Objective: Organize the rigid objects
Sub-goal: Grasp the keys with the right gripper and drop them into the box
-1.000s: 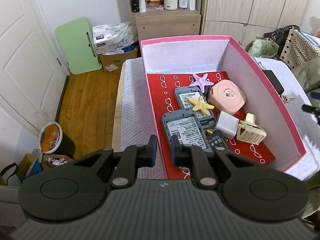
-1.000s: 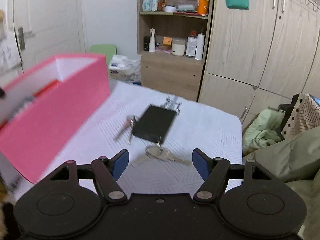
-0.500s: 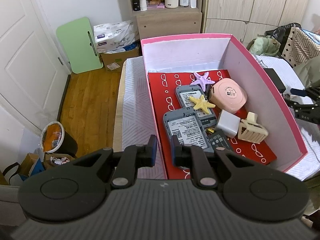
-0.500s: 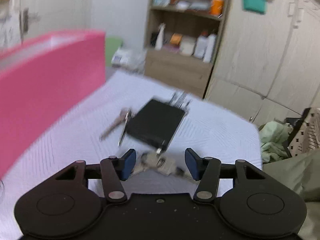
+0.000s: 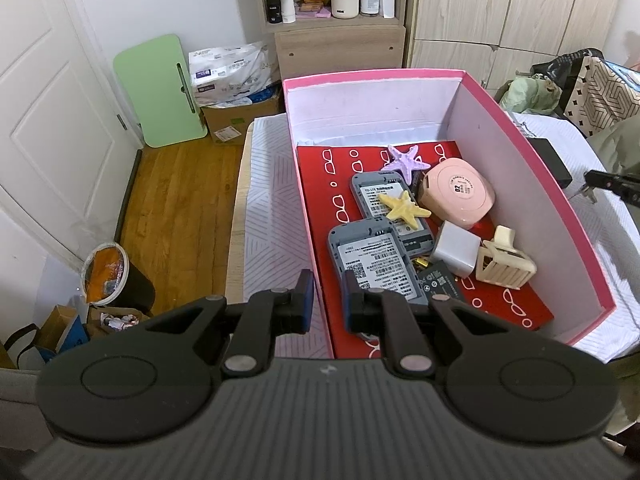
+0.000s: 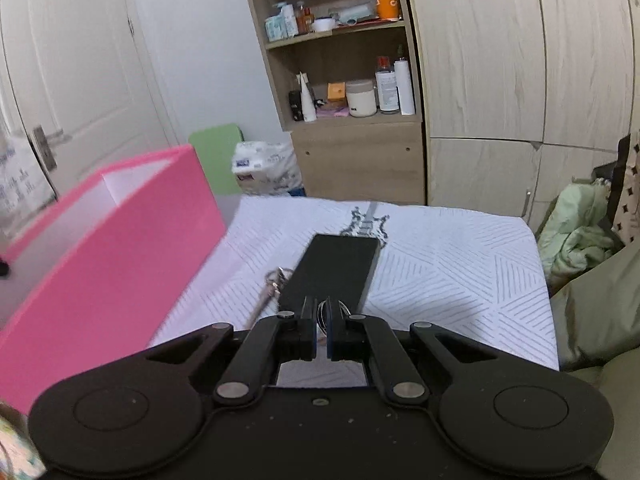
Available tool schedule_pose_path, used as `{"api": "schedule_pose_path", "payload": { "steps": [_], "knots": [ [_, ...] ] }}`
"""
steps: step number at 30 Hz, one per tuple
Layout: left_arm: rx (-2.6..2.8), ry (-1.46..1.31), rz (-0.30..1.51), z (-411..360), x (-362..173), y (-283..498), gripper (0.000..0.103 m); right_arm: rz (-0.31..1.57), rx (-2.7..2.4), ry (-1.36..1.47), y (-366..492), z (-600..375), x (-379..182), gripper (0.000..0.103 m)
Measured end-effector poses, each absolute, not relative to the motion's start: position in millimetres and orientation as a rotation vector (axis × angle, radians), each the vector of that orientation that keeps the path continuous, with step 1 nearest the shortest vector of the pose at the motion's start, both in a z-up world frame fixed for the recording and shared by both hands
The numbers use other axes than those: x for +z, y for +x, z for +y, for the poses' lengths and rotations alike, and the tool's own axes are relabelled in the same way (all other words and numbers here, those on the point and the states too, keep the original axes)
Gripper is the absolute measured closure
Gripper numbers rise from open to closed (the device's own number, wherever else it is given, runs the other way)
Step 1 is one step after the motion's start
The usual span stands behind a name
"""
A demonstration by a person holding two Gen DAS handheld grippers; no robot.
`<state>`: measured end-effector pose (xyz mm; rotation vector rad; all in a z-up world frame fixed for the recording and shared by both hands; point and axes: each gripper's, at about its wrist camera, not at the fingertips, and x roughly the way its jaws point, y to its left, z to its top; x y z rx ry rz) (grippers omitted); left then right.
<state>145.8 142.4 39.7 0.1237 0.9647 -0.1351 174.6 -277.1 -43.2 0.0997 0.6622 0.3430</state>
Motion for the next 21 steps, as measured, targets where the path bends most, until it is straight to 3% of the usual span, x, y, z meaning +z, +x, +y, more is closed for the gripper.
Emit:
{"api": "schedule_pose_path", "payload": {
  "steps": [21],
  "knots": [
    [-0.12,0.128,0.945,139.9,39.4,143.7,0.091,0.656,0.657,0.332,156.5,-247.1,37.4,0.097]
  ]
}}
